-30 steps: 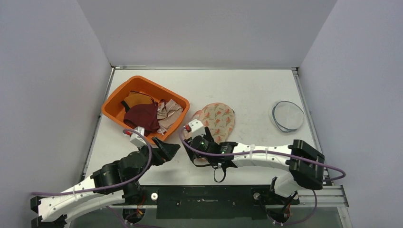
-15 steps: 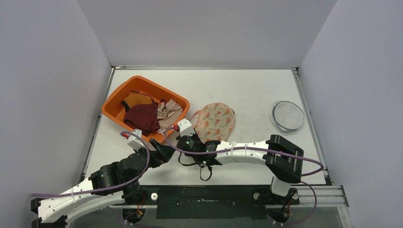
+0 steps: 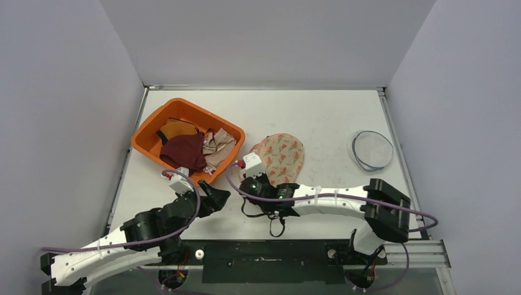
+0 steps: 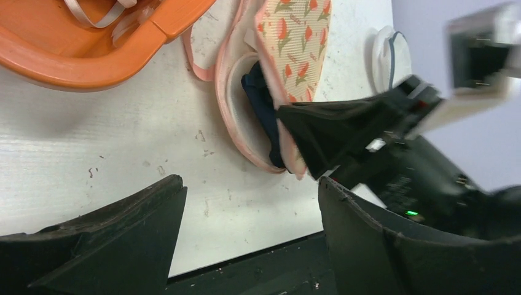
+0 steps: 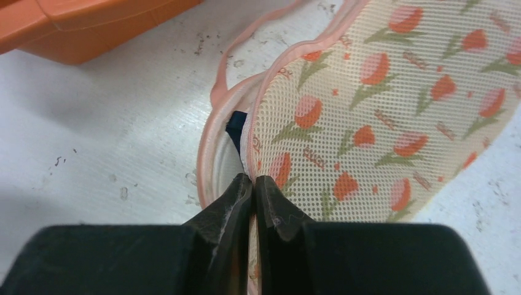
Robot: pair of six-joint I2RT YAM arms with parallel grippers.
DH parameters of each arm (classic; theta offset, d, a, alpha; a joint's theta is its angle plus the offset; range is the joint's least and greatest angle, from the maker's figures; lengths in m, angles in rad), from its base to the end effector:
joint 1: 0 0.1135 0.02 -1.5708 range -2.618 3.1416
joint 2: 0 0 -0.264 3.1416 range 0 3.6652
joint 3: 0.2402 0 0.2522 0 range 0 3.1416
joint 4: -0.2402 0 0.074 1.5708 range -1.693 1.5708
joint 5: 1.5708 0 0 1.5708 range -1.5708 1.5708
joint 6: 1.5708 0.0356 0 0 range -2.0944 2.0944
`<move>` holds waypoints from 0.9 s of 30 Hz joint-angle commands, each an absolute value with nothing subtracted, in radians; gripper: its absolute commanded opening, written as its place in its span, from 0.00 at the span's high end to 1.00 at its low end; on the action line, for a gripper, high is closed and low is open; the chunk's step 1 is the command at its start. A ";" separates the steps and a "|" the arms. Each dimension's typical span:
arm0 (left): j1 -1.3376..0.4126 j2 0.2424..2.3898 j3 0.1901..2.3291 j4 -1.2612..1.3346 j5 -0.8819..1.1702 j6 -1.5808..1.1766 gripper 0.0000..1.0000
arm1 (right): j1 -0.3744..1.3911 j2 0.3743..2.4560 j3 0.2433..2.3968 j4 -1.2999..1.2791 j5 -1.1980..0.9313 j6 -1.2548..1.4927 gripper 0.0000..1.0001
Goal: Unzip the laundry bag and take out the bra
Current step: Open the laundry bag at the center of the board.
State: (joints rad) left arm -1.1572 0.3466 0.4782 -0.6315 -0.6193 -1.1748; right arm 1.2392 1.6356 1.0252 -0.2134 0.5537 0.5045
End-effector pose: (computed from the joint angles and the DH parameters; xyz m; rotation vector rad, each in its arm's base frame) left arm 0.0579 -0.0806 0.2454 -0.4055 2.0382 -0.8561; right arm 0.1294 0.3183 0.2092 -0.5727 2.1842 0.2630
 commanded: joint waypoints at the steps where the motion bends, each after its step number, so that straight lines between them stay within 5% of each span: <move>1: -1.159 0.400 0.468 -0.548 -0.611 -1.174 0.23 | 1.253 1.450 0.944 -0.237 0.614 0.565 0.95; 11: -1.154 0.592 0.462 -0.351 -0.562 -1.117 0.23 | 1.255 0.988 0.677 -0.323 0.687 0.709 0.95; 27: -1.120 0.909 0.533 -0.145 -0.436 -1.082 0.23 | 1.264 0.559 0.543 -0.743 0.925 1.169 0.95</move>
State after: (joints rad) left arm -1.1286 0.8837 0.4629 -0.2531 -0.4618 -1.0973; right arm 1.2537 0.6197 0.5571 -0.6205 0.8272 1.0195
